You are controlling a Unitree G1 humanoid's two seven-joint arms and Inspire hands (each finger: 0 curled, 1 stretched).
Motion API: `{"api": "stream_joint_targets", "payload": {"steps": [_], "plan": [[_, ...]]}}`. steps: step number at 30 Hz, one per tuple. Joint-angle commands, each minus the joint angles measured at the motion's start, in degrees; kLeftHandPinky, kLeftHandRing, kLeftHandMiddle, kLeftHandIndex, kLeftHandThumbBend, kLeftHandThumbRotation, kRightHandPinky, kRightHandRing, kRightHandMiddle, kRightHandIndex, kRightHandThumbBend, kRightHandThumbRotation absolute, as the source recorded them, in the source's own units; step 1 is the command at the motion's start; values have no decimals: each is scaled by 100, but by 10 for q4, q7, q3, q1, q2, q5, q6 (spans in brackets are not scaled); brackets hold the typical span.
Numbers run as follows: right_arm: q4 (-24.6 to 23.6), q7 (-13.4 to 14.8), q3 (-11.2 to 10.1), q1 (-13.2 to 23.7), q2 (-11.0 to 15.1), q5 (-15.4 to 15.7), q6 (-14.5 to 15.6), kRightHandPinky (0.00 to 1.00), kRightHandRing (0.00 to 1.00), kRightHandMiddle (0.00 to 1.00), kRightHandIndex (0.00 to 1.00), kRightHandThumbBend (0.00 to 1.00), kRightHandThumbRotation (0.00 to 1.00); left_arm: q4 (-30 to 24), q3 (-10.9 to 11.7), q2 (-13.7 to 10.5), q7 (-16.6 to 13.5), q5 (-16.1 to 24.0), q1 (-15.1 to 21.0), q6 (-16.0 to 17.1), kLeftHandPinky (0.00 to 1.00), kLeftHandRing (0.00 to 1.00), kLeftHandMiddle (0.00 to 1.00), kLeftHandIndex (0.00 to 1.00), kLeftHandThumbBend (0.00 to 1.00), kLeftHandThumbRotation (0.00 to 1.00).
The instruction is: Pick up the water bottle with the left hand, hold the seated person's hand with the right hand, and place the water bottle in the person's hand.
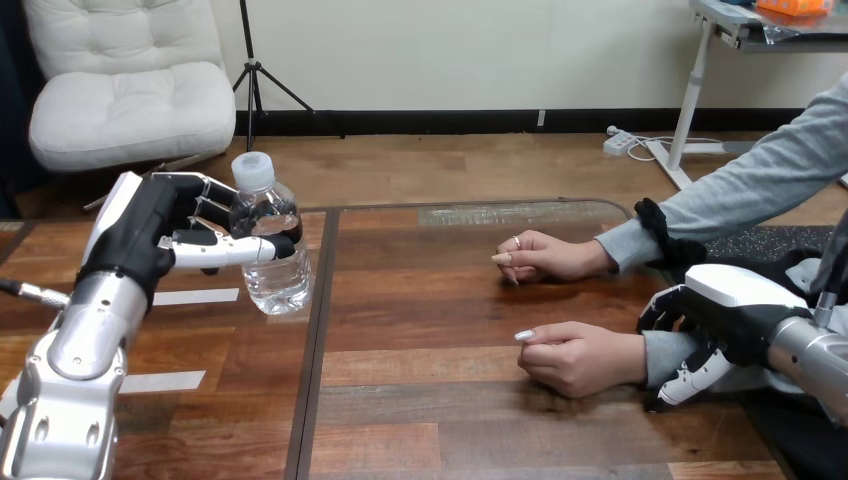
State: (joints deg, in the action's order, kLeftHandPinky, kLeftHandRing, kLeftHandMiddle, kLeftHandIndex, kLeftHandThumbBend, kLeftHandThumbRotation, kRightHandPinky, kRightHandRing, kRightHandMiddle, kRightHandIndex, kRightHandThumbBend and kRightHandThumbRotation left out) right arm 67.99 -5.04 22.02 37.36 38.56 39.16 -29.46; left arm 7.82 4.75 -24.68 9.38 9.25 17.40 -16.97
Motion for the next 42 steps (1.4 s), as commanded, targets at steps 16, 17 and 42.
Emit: {"api": "stream_joint_targets", "payload": {"steps": [16,17,42], "plan": [[4,-10,21,41,-17,2,13,62,74,75,73,96,44,-39,18,-18,3,-6,25,13,33,39,44,43,63,0],[4,-10,21,41,-17,1,12,62,74,75,73,96,44,-39,18,-18,3,-6,25,13,33,39,44,43,63,0],[-2,-45,18,35,-31,-25,11,64,72,74,72,98,29,-45,18,-19,4,-1,26,7,32,39,43,43,63,0]]}}
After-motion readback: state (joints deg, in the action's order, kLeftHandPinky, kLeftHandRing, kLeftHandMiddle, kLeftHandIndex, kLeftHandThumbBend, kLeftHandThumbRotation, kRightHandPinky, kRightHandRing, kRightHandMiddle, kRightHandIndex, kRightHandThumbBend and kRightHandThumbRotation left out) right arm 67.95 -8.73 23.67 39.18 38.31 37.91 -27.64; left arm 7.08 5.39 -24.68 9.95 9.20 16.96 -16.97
